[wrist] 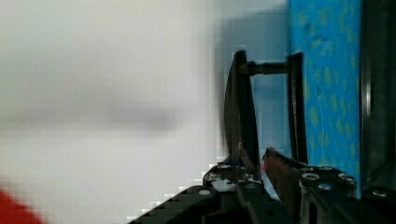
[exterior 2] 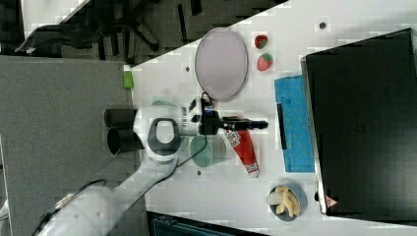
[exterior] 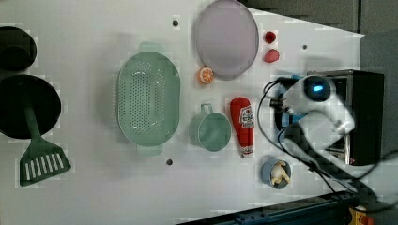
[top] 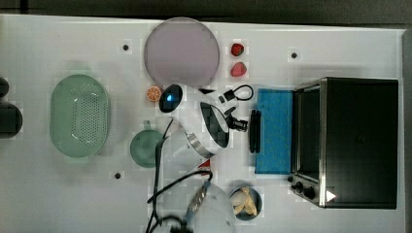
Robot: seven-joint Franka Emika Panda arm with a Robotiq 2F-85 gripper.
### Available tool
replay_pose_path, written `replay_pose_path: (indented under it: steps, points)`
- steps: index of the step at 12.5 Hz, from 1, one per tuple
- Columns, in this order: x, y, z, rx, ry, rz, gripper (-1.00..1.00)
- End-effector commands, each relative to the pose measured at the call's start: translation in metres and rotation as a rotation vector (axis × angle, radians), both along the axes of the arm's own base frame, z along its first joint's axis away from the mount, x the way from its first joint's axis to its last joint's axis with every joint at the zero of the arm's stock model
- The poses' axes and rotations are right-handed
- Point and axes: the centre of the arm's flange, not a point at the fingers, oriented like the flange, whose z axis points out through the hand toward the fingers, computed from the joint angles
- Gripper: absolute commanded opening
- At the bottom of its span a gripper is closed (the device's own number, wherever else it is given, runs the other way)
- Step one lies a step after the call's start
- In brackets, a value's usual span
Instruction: Flap open oven.
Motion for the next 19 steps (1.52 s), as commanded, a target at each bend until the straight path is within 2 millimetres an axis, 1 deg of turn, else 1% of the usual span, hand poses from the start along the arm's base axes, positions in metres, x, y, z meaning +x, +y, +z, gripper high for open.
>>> replay_pose_path:
  steps: [1,4,6,8,9,10,12,14,15,17,19]
  points:
    - [0.032,0.0,0.103,0.124,-0.232,-0.183,-0.65]
    - [0.024,-0.005,0.172,0.305,-0.296,-0.415,-0.65]
    - [0.015,-0.012,0.228,0.421,-0.339,-0.527,-0.65]
    - [-0.001,-0.021,0.281,0.451,-0.348,-0.562,-0.65]
    - [-0.011,-0.026,0.303,0.451,-0.34,-0.593,-0.65]
    - [-0.021,-0.027,0.323,0.445,-0.33,-0.639,-0.65]
    - [-0.04,-0.025,0.357,0.433,-0.285,-0.664,-0.65]
    - [-0.055,-0.021,0.381,0.423,-0.242,-0.666,-0.65]
    - [-0.057,-0.022,0.39,0.429,-0.255,-0.663,-0.65]
    - [-0.057,-0.024,0.397,0.436,-0.27,-0.663,-0.65]
    - [-0.056,-0.023,0.394,0.433,-0.265,-0.663,-0.65]
